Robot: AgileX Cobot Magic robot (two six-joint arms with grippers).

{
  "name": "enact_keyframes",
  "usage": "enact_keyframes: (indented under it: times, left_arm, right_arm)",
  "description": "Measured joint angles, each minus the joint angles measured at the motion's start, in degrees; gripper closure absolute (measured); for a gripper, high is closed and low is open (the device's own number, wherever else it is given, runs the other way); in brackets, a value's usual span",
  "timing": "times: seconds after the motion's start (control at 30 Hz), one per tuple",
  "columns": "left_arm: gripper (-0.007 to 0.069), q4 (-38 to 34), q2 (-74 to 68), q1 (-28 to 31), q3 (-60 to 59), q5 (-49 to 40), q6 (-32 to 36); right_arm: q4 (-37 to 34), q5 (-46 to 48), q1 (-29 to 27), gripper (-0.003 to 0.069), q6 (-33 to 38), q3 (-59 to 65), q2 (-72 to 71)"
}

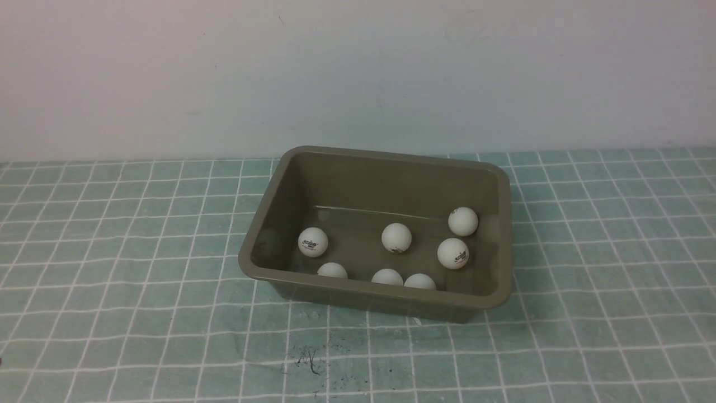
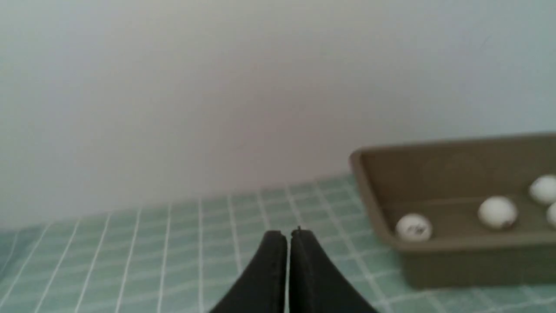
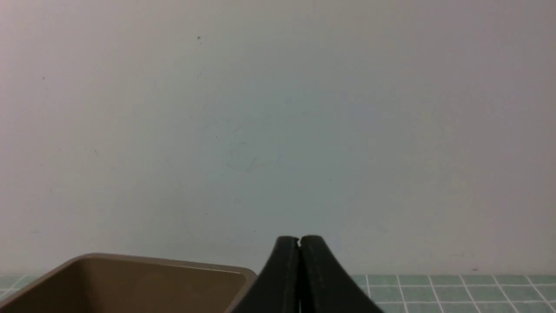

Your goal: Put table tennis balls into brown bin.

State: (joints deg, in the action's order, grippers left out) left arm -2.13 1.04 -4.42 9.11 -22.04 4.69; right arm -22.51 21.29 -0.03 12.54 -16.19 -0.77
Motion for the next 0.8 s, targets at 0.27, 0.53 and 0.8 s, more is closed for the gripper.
enact_keyframes:
  times: [0.27, 0.53, 0.8]
  left_arm:
    - [0.0629, -0.52, 0.0, 4.29, -10.52, 0.19, 0.84]
    - [0.0629, -0.52, 0.0, 4.42, -10.52, 0.19, 0.84]
    - [0.0629, -0.52, 0.0, 4.46, -10.52, 0.19, 0.86]
  right_arm:
    - [0.0, 2.62, 0.0, 0.0673, -0.46, 0.0, 0.0]
    - [0.0, 3.67, 0.0, 0.0673, -0.52, 0.05, 0.0]
    - [0.0, 3.98, 0.0, 0.0673, -0.68, 0.05, 0.0]
